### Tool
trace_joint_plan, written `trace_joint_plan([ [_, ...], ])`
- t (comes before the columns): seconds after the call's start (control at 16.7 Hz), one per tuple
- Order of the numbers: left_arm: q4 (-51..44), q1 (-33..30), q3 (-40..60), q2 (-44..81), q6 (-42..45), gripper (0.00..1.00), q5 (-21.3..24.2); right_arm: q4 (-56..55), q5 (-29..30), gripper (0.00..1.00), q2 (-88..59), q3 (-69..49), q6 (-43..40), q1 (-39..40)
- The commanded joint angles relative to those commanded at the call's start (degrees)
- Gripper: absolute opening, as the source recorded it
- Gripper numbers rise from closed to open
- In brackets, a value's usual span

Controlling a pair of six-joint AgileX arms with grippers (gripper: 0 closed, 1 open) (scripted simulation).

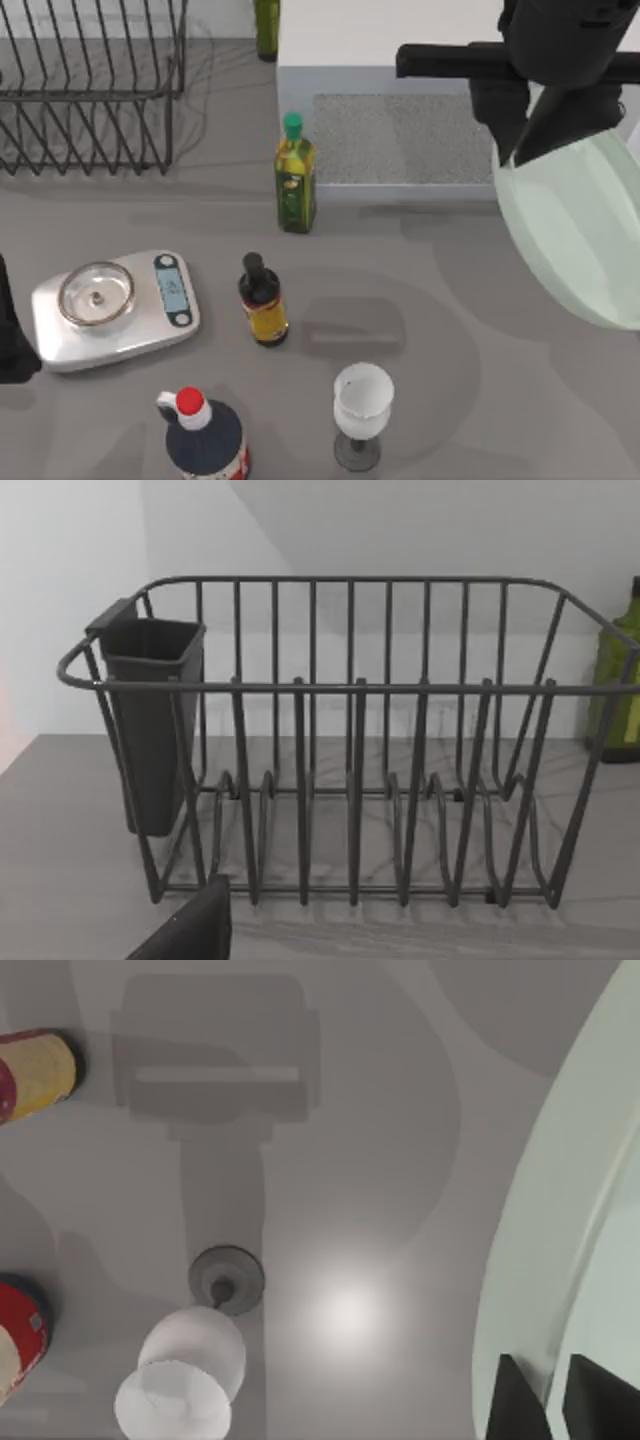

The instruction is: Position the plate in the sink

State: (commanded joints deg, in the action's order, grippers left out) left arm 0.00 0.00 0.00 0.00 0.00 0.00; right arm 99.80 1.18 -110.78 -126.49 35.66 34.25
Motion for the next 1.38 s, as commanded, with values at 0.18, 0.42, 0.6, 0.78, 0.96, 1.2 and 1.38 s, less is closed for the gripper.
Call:
trace_joint_plan([
  [0.18,0.0,0.0,0.0,0.0,0.0,1.0,0.0,-0.1,0.0,0.0,-0.1,0.0,0.1,0.2],
  [0.42,0.0,0.0,0.0,0.0,0.0,1.0,0.0,-0.3,-1.0,0.0,-0.7,-6.3,0.6,-6.1],
  [0.6,0.0,0.0,0.0,0.0,0.0,1.0,0.0,-1.1,-2.2,0.0,-5.2,-16.7,-2.2,-16.1],
  [0.78,0.0,0.0,0.0,0.0,0.0,1.0,0.0,-1.6,-2.9,0.0,-15.0,-28.1,-10.5,-26.6],
  [0.96,0.0,0.0,0.0,0.0,0.0,1.0,0.0,-1.1,-2.7,0.0,-27.7,-36.1,-22.4,-34.3],
  [1.2,0.0,0.0,0.0,0.0,0.0,1.0,0.0,0.3,-1.4,0.0,-40.9,-39.5,-35.3,-38.3],
  [1.38,0.0,0.0,0.0,0.0,0.0,1.0,0.0,1.0,-0.7,0.0,-44.5,-39.8,-38.9,-39.0],
])
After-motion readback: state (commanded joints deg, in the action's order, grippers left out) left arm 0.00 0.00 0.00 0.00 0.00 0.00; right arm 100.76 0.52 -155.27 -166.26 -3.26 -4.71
